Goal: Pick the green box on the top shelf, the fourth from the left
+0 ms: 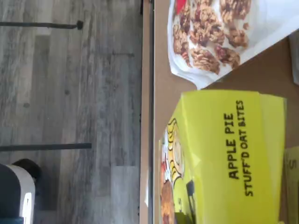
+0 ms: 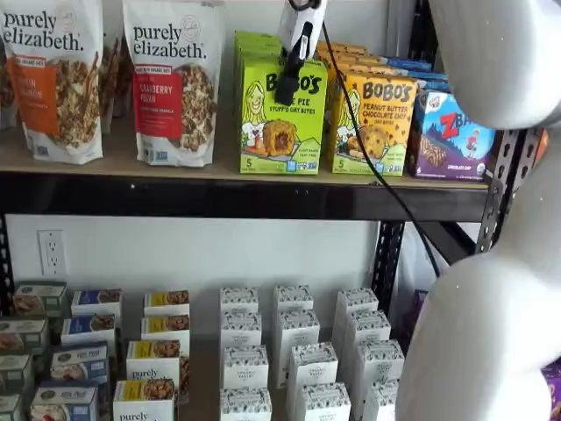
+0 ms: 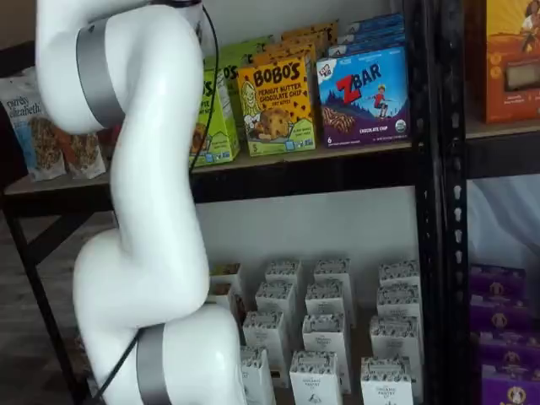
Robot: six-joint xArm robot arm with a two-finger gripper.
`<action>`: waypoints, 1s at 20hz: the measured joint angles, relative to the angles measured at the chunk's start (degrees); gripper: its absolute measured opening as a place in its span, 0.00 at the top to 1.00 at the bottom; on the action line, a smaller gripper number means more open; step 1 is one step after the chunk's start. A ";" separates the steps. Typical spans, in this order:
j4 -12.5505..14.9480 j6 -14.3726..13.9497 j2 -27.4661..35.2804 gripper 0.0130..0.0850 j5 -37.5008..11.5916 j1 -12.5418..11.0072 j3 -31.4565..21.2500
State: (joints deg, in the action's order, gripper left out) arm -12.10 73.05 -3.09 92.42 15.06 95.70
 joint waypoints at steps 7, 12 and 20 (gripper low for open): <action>0.28 -0.75 -1.63 0.83 2.31 0.63 -0.79; 0.27 -1.07 -3.87 0.83 4.29 0.78 -2.21; 0.58 -1.58 -9.24 0.83 5.34 1.23 -7.10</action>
State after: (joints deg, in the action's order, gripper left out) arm -11.51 71.47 -12.32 97.77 16.29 88.59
